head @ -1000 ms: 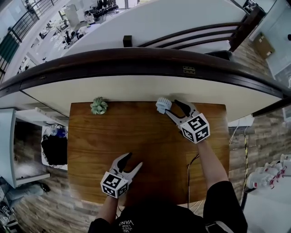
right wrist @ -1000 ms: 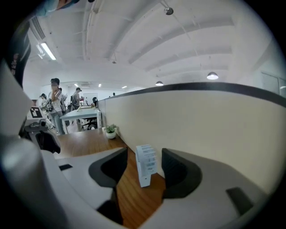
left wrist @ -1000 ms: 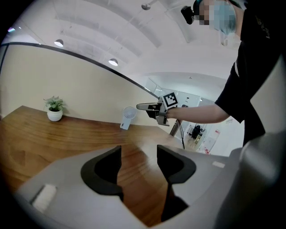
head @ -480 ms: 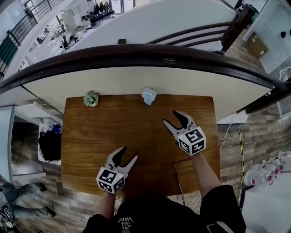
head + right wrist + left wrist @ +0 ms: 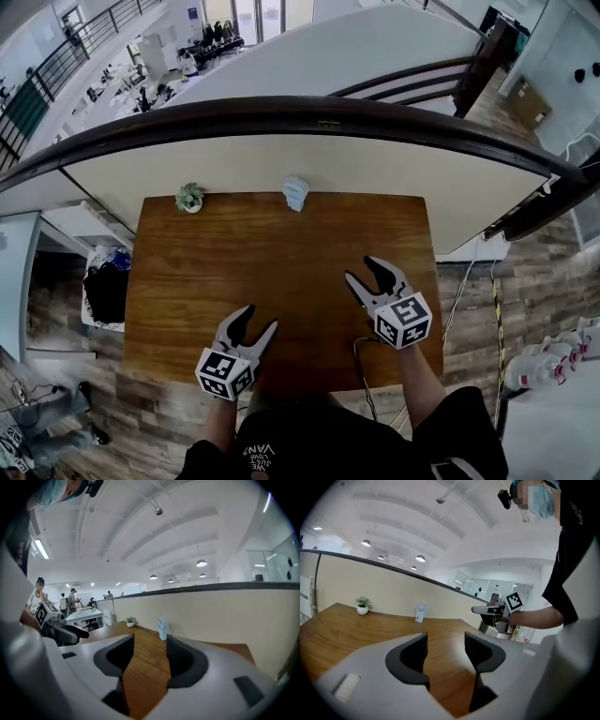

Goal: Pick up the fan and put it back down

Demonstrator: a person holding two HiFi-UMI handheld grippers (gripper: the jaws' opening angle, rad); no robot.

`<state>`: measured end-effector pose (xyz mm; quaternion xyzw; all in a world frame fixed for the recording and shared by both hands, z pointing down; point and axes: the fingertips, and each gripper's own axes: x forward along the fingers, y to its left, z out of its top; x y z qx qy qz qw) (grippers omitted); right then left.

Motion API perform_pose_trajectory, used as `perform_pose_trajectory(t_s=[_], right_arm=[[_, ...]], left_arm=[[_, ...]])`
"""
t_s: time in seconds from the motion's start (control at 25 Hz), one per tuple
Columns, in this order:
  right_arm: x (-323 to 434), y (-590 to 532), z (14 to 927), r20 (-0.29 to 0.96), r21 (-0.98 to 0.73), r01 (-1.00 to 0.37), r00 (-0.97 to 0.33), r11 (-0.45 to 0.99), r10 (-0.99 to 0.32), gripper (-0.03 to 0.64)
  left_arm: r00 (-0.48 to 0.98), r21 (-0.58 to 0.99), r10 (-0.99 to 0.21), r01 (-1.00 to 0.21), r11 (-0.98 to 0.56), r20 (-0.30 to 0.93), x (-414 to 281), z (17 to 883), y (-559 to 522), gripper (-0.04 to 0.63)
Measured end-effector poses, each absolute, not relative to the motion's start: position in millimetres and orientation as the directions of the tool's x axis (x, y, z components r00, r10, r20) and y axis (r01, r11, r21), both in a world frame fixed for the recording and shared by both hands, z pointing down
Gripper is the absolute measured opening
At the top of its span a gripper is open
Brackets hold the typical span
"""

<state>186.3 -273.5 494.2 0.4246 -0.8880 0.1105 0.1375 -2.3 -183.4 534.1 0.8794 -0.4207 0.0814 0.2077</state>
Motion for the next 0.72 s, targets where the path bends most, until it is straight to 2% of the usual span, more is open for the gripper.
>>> perform_pose_trajectory(t_s=[0.2, 0.36, 0.52, 0.72], right_arm=[[194.3, -232.0, 496.0, 0.319, -0.13, -0.811, -0.579, 0.57, -0.751, 0.205], [192.8, -201.7, 494.4, 0.309, -0.142, -0.823, -0.565, 0.55, -0.765, 0.162], [185.6, -171.1, 489.8, 0.303, -0.133, -0.83, -0.555, 0.542, -0.775, 0.098], [175.3, -133.4, 487.1, 0.315, -0.116, -0.83, -0.552, 0.546, -0.772, 0.061]], left_arm=[[0.637, 0.272, -0.708, -0.771, -0.576, 0.306, 2.4, 522.9, -167.6, 0.235], [0.656, 0.264, -0.694, -0.755, -0.6, 0.297, 1.7, 515.7, -149.1, 0.225], [0.652, 0.255, -0.7, -0.758, -0.6, 0.291, -8.1, 513.1, -126.7, 0.185], [0.653, 0.238, -0.706, -0.758, -0.608, 0.274, -16.3, 506.9, -92.9, 0.12]])
